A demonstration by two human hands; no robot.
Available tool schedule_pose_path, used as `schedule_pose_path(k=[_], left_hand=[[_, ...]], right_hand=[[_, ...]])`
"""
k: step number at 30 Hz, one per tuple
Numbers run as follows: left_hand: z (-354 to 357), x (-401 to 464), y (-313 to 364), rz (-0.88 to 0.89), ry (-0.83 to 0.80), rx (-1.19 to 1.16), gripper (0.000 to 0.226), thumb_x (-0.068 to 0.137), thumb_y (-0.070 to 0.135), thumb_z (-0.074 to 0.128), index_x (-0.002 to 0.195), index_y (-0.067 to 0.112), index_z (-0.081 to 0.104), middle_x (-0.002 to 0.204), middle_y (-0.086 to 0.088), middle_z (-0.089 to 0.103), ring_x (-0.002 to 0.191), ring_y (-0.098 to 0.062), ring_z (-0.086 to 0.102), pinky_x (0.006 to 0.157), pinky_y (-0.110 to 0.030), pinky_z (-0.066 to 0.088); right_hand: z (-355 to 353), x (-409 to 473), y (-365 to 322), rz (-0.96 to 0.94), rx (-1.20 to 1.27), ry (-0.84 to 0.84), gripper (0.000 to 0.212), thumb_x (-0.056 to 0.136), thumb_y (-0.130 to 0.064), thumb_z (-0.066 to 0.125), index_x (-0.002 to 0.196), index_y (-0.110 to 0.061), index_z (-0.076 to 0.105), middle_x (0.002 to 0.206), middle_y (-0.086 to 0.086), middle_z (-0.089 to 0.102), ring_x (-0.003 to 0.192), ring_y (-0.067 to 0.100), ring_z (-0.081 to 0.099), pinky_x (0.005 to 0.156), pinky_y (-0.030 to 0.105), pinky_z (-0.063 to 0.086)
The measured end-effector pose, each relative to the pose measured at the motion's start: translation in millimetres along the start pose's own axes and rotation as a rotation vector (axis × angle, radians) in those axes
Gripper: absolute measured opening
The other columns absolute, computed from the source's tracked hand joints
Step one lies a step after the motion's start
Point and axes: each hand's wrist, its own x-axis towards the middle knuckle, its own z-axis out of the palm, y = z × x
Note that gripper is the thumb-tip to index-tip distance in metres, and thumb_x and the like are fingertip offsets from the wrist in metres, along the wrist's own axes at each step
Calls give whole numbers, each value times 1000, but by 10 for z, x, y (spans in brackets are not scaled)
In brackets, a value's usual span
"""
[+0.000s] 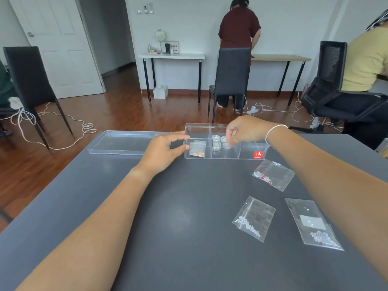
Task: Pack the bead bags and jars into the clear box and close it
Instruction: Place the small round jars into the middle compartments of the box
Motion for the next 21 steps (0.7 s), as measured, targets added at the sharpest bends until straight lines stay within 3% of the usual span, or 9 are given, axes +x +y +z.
schedule_pose_path(k=[8, 11, 14, 17, 21], left_hand=[[-5, -4, 16, -9, 1, 11, 28, 81, 25, 65, 108, 29, 65, 131, 5, 56, 118, -5, 47, 105, -28, 33], [-9, -6, 20, -8, -1, 7, 27, 81, 25, 65, 108, 29, 65, 131, 5, 56, 119, -7, 48, 105, -29, 33], [-12, -11, 31, -5, -4, 10, 27, 81, 25, 65, 108, 29, 65, 131, 4, 56, 118, -7, 48, 105, -28, 34], [-15, -16, 30, -4, -5, 14, 27, 81, 25, 65, 108, 28, 65, 131, 5, 56, 113, 0, 46, 103, -24, 33], [-12, -24, 36, 4, -5, 22, 28, 81, 24, 65, 109, 27, 65, 131, 5, 56, 110, 4, 44, 101, -22, 32]], right_hand=[[43, 43, 28, 6, -47, -11, 8, 74, -18, 71, 80, -14, 68, 79, -12, 60, 85, 15, 55, 85, 36, 45], [53, 38, 46, -5, -72, 16, 4, 76, -16, 68, 78, -13, 69, 87, -5, 65, 92, 17, 56, 94, 42, 42], [36, -27, 70, -38, -31, 86, 6, 78, -17, 64, 74, -19, 68, 93, -1, 68, 96, 20, 59, 93, 39, 44], [11, -162, 116, -81, 82, 211, 8, 79, -19, 63, 75, -19, 69, 92, -2, 70, 92, 14, 60, 89, 31, 46], [51, -521, 210, -121, 225, 377, 5, 79, -20, 66, 75, -20, 69, 82, -12, 66, 75, -13, 55, 68, -1, 35]])
